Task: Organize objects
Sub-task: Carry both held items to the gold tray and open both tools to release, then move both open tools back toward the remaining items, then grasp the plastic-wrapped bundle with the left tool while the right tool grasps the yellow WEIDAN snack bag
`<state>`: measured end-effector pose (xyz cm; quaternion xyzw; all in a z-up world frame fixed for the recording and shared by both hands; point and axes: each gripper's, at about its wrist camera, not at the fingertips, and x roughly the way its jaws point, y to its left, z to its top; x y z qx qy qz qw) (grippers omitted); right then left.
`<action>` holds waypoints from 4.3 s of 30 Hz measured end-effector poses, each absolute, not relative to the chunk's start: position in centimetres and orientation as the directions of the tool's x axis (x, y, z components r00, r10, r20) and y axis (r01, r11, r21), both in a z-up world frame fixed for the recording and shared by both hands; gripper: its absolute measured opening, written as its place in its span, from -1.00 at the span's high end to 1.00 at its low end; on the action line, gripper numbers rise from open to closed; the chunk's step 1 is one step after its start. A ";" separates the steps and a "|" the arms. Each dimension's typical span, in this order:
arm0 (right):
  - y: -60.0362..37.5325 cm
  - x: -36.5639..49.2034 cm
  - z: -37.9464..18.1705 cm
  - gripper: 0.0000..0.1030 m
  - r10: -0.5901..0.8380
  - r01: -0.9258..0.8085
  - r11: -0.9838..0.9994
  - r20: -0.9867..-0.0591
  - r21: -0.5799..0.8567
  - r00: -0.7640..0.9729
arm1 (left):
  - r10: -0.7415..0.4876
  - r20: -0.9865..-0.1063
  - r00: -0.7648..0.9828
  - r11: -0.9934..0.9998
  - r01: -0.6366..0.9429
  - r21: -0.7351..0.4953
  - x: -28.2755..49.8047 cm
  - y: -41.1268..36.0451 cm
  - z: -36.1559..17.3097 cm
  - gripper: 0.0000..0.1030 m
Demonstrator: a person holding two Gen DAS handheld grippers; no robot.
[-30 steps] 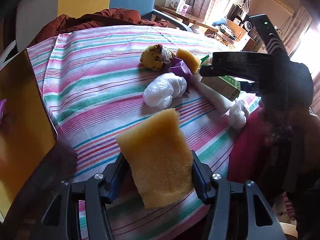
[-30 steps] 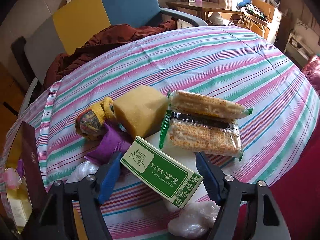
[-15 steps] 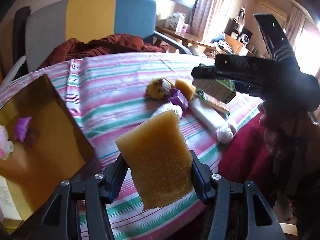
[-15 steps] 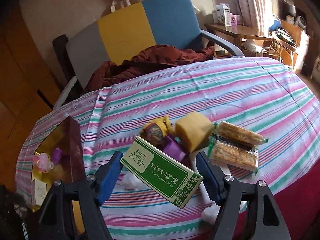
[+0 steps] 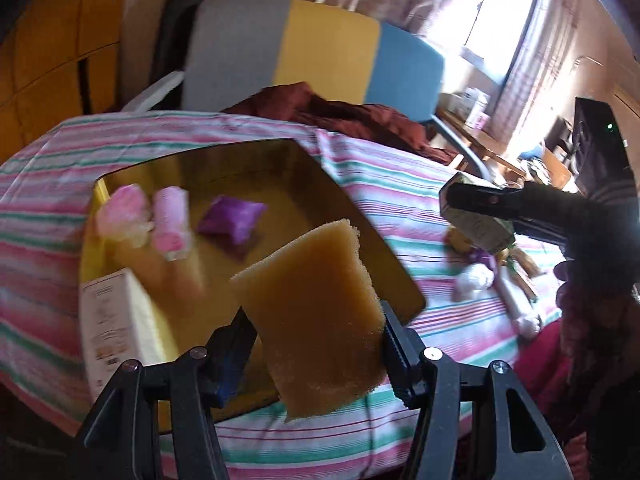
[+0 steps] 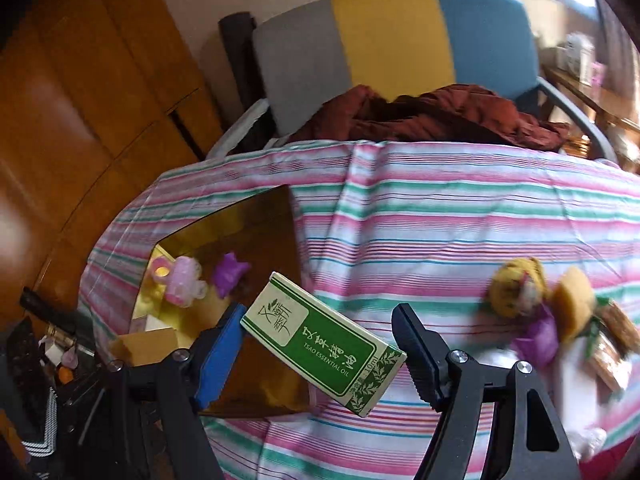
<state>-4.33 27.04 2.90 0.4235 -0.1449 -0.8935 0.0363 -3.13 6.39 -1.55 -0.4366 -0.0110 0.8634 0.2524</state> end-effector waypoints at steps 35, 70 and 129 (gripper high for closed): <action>18.0 -14.4 -0.8 -0.99 -0.318 0.037 -0.935 -0.790 0.352 -0.525 | 0.388 -0.797 -0.463 -0.897 -0.387 -0.212 -3.0 1.4 -3.7 -0.31; 20.6 -3.4 -0.4 -0.99 -0.021 0.009 -1.000 -0.760 0.020 -0.650 | 0.314 -0.767 -0.560 -0.940 -0.296 -0.169 -2.0 2.8 -0.9 -0.30; 52.3 8.7 -0.3 -0.99 0.215 -0.613 -0.693 -0.704 0.379 -0.677 | 0.401 -0.888 -0.224 -0.622 -0.778 -0.085 -3.7 35.1 -8.6 0.23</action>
